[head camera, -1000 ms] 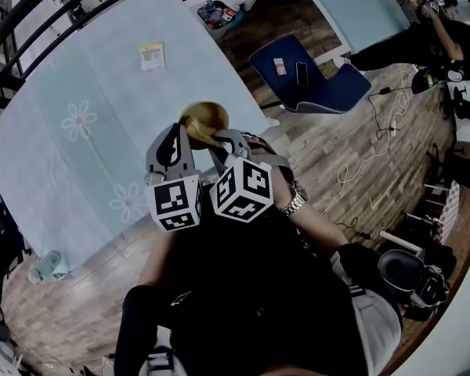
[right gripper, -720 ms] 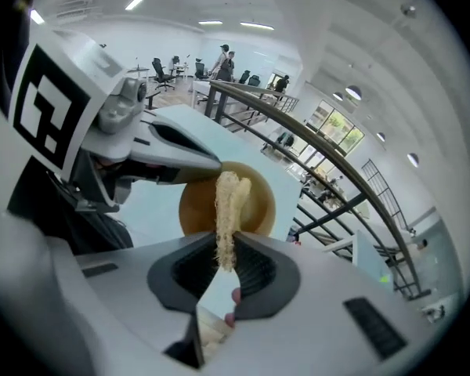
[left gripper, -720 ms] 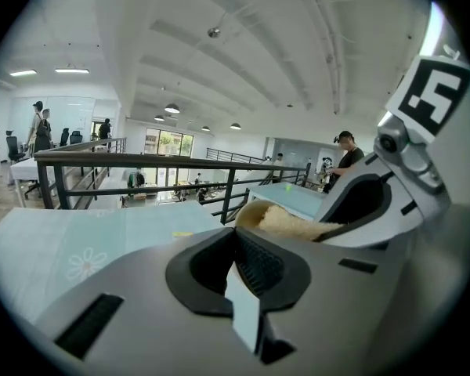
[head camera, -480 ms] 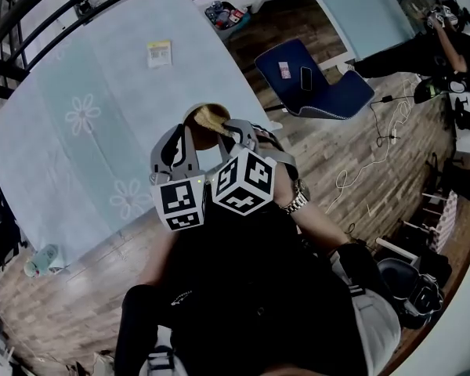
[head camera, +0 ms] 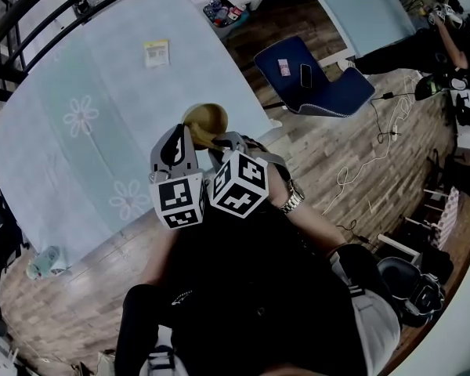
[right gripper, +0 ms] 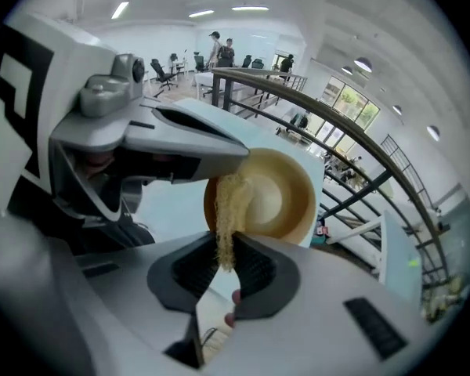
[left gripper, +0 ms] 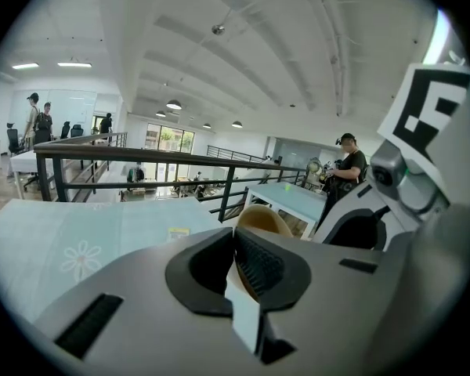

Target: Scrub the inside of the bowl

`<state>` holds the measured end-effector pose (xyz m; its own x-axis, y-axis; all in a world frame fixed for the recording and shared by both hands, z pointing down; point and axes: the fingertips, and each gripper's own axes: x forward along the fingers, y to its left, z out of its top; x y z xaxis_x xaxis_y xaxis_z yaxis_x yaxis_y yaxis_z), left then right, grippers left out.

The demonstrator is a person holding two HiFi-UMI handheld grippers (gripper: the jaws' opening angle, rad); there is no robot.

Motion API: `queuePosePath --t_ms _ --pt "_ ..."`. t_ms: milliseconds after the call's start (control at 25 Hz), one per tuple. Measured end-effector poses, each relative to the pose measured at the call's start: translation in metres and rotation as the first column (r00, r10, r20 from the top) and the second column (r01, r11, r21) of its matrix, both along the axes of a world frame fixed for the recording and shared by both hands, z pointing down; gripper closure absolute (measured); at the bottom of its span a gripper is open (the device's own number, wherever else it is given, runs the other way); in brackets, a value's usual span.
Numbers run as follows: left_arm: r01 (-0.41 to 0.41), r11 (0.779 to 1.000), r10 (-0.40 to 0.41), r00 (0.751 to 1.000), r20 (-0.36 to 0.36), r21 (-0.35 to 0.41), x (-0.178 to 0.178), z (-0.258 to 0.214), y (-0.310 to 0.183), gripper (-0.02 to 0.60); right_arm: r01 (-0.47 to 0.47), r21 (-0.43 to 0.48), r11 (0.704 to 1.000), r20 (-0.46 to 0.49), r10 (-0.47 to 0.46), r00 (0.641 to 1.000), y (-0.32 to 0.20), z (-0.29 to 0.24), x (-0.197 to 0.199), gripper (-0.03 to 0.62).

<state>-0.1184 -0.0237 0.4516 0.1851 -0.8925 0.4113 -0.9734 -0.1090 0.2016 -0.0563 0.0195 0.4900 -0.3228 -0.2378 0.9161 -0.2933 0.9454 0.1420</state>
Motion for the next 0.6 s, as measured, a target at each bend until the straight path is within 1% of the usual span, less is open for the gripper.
queuePosePath --t_ms 80,160,240,360,440,520,600 --pt "-0.002 1.000 0.002 1.000 -0.021 -0.008 0.002 0.002 -0.002 0.561 -0.056 -0.052 0.997 0.081 0.060 0.995 0.001 -0.002 -0.005 0.545" --pt "-0.010 1.000 0.010 1.000 -0.016 -0.007 0.003 0.002 -0.003 0.561 -0.086 -0.080 0.993 0.131 0.096 0.987 0.002 -0.004 -0.006 0.545" --pt "-0.023 1.000 0.023 1.000 -0.006 -0.002 0.004 0.001 -0.003 0.561 -0.055 -0.084 0.995 0.136 0.067 0.988 0.006 -0.006 -0.005 0.545" --pt "-0.034 0.999 0.034 0.999 0.004 -0.009 0.006 0.006 0.000 0.561 0.028 -0.073 0.997 0.091 -0.021 0.996 0.017 -0.007 -0.001 0.545" --pt "-0.026 0.999 0.026 1.000 0.001 -0.019 0.004 0.009 0.000 0.561 0.065 -0.082 0.995 0.077 -0.059 0.995 0.022 -0.008 0.003 0.545" --pt "-0.010 1.000 0.010 1.000 -0.004 -0.023 -0.001 0.010 0.000 0.561 0.075 -0.097 0.992 0.084 -0.067 0.994 0.025 -0.011 0.007 0.545" --pt "0.001 1.000 -0.001 1.000 0.001 -0.019 -0.007 0.008 0.000 0.561 0.060 -0.093 0.994 0.092 -0.052 0.994 0.021 -0.017 0.010 0.545"
